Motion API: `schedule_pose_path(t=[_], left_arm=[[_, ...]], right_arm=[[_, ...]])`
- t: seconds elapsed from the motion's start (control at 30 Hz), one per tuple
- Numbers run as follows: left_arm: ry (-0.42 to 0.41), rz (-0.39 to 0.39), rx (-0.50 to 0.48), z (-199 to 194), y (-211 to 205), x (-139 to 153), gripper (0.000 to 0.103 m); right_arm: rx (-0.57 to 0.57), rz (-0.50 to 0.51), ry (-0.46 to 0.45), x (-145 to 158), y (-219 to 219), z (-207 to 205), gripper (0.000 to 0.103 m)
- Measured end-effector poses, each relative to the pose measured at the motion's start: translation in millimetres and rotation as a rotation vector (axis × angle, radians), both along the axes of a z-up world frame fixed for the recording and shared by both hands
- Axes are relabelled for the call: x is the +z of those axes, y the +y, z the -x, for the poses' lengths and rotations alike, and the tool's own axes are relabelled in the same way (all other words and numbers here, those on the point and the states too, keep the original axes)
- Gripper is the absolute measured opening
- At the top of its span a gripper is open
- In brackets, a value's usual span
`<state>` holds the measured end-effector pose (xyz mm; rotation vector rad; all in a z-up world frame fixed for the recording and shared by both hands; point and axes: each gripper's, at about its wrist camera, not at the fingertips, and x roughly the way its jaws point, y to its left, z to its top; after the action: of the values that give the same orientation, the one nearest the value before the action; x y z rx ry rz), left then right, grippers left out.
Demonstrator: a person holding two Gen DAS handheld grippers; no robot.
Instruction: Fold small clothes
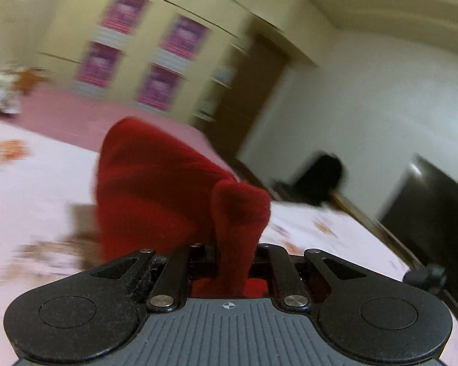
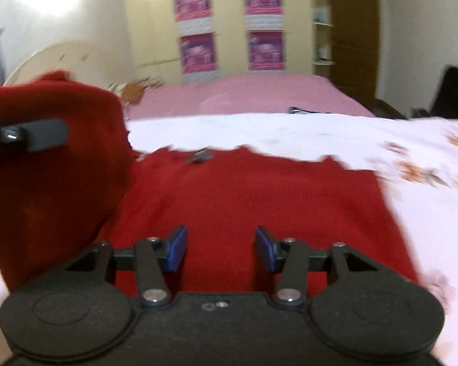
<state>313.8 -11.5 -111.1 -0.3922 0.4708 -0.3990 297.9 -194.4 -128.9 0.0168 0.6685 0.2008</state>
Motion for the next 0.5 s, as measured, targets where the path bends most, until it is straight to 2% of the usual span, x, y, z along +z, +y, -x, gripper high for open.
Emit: schedule_pose_path(t=[0.07,0.17,0.2,0.3,0.37,0.43,0.47,0.5], left_arm=[[0.018,-0.022,-0.092,-5.3,-33.2,-5.8,0.011],[0.093,-0.048,-0.196,-9.7,-74.2,-27.9,0.011],[0.126,-0.080,-0.219,-10.4,-85.7,-37.7,0.012],[0.193,-0.146,-0.214,-10.4,-92.2,-55.8,0.012],[0.197,-0.160,-0.204,-7.6,-83.5,-49.9,0.016],[0.189,-0.168,-0.201,0.6,-72.3,-35.0,0.055],[0.171,-0.169,-0.193,8.0,-68.3,-27.0,0.091],[0.138,-0.175,-0.175,16.6,-63.2,-18.0,0.102]], right_arm=[[-0.043,-0.008,-0.006,8.3,-27.4,9.8,0.049],[-0.128,-0.002,-0.001,15.6,-75.5,29.0,0.049],[-0.161,-0.001,0.013,14.8,-92.8,36.2,0.049],[-0.238,-0.023,0.052,9.3,-126.2,52.7,0.051],[-0.266,-0.096,0.066,8.3,-140.3,63.5,0.051],[-0.253,-0.170,0.069,10.5,-142.9,71.0,0.053],[-0.241,-0.193,0.069,11.4,-142.1,71.0,0.057],[-0.224,-0.224,0.067,13.5,-139.9,71.2,0.062]])
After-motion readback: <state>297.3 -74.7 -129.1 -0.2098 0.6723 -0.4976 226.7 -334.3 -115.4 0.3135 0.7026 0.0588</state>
